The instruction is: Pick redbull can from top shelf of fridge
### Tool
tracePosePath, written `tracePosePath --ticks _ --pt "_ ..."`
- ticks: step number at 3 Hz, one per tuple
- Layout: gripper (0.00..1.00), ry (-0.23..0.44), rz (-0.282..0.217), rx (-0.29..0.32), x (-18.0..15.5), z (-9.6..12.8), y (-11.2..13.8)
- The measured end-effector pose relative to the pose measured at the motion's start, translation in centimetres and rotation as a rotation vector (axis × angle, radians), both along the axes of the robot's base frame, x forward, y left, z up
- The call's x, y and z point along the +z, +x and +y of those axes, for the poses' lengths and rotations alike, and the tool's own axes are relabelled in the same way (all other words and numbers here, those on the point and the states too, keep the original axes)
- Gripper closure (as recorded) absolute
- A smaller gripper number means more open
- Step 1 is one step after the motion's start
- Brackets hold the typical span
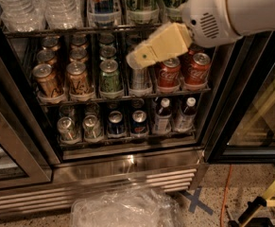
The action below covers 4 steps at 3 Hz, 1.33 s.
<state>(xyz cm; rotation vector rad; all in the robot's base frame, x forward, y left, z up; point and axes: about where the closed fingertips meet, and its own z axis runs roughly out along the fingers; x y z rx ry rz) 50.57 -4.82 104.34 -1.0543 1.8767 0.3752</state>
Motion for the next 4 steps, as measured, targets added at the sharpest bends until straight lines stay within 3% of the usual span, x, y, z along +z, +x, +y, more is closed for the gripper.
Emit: tracePosePath --ticks 1,2,4 --pt "0.0 0.06 -0.037 0.026 1.5 2.8 0.3" --pt "0.0 0.068 -0.052 0.027 1.8 3.0 0.0" --pt "0.0 0.128 -0.046 0.041 0.3 5.4 1.8"
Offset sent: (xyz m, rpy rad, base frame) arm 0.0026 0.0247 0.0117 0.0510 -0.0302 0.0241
